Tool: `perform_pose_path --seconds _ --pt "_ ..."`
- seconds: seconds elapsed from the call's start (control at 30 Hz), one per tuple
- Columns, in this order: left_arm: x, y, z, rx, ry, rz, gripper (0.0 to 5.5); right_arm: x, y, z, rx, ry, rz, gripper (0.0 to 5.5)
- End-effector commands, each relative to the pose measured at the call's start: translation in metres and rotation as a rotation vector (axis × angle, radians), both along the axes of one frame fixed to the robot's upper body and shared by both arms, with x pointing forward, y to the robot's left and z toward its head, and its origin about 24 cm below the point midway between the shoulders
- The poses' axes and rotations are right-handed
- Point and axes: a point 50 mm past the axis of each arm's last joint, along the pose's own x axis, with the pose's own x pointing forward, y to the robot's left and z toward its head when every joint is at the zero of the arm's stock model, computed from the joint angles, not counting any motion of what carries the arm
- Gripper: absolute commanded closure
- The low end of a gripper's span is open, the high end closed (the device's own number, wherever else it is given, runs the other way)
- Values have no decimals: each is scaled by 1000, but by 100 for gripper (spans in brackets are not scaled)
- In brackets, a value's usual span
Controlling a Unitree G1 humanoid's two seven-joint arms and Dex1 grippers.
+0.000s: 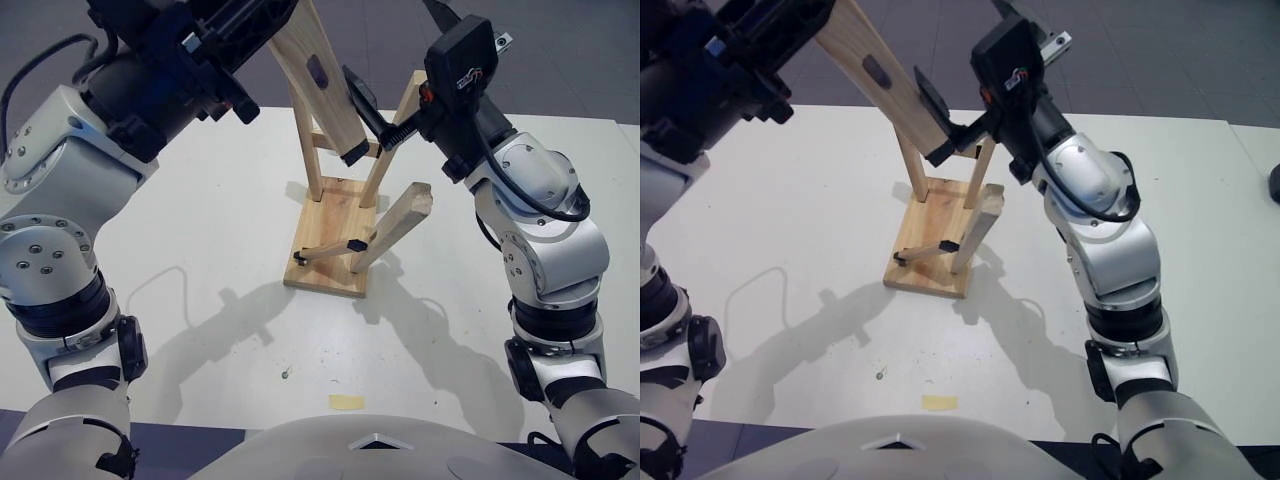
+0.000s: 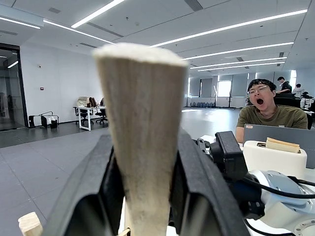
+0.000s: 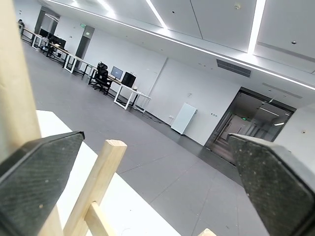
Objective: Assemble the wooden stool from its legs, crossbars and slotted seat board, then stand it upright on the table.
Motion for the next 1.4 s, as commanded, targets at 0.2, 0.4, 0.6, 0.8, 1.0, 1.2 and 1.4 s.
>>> perform_pose_path --seconds 0.2,0.4,0.6,0.8,1.0,1.2,1.4 --pt "12 56 -5 93 33 169 448 9 -46 4 61 -21 -193 10" --pt "37 113 -70 125 387 150 448 8 -86 0 86 -4 -350 10" --pt "49 138 -146 -38 725 133 448 5 -81 -20 87 61 -335 10" --pt "47 145 -191 18 901 120 399 -1 -75 -30 96 90 -335 10" --pt "59 173 -187 -15 875 318 292 2 -69 -33 96 101 -305 10" --pt "61 189 -160 -90 761 378 192 -2 -67 -34 113 98 -268 10" --pt "54 174 -135 166 591 396 88 -4 -72 -33 115 92 -262 10"
